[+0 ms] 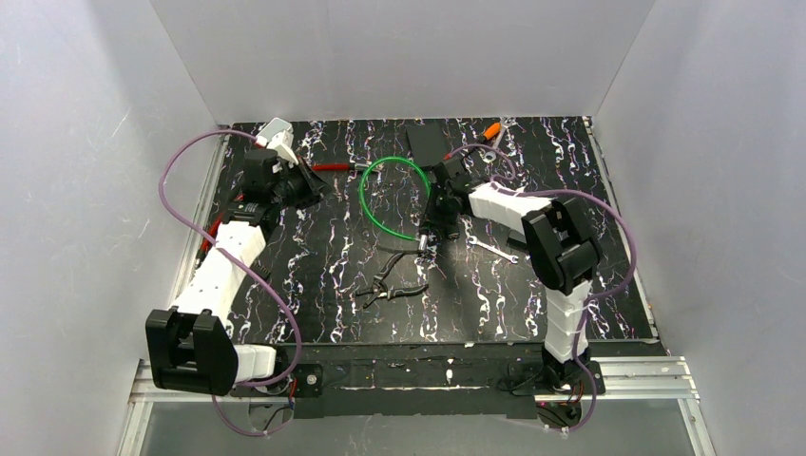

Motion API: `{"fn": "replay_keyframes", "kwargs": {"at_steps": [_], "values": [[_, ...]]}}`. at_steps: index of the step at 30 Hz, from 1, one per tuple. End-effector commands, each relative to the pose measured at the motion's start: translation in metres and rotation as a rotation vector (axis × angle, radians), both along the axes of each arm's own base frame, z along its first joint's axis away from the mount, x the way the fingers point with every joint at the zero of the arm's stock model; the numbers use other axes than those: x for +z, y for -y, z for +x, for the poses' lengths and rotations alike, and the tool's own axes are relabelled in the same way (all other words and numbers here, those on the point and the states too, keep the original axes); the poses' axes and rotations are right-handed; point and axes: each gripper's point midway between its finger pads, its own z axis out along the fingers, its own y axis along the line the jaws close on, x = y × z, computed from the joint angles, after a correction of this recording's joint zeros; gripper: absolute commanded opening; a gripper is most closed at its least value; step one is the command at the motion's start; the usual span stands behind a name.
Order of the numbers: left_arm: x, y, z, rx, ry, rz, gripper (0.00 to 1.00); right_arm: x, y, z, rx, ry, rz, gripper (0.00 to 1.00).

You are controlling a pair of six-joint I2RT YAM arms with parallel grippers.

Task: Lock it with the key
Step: Place the lock at the center of the board.

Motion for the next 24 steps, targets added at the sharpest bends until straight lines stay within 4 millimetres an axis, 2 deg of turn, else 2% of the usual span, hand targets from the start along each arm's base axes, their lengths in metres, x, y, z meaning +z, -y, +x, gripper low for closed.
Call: {"fn": "replay_keyframes", "kwargs": {"at_steps": [1, 5, 13, 14, 15, 17, 24], "values": [[0.010, -0.004, -0.008, 0.006, 0.032, -0.006, 0.00, 0.021, -0.018, 0.023, -0.016, 0.078, 0.014, 0.03], [0.006, -0.004, -0.009, 0.004, 0.026, -0.006, 0.00, 0.009, -0.018, 0.026, -0.035, 0.076, -0.027, 0.19], [0.003, -0.007, -0.007, 0.007, 0.025, 0.015, 0.00, -0.002, -0.017, 0.005, -0.041, 0.037, -0.074, 0.25], [0.003, -0.007, -0.006, 0.006, 0.025, 0.016, 0.00, -0.003, -0.015, 0.003, -0.045, 0.034, -0.080, 0.31], [0.003, -0.006, -0.005, 0.005, 0.025, 0.016, 0.00, -0.003, -0.013, 0.002, -0.049, 0.033, -0.084, 0.38], [0.002, -0.006, -0.003, 0.001, 0.026, 0.016, 0.00, -0.001, -0.012, 0.000, -0.053, 0.036, -0.083, 0.45], [-0.002, 0.004, 0.009, -0.055, 0.035, 0.008, 0.00, 0.019, -0.014, 0.007, -0.036, 0.096, -0.066, 0.52]]}}
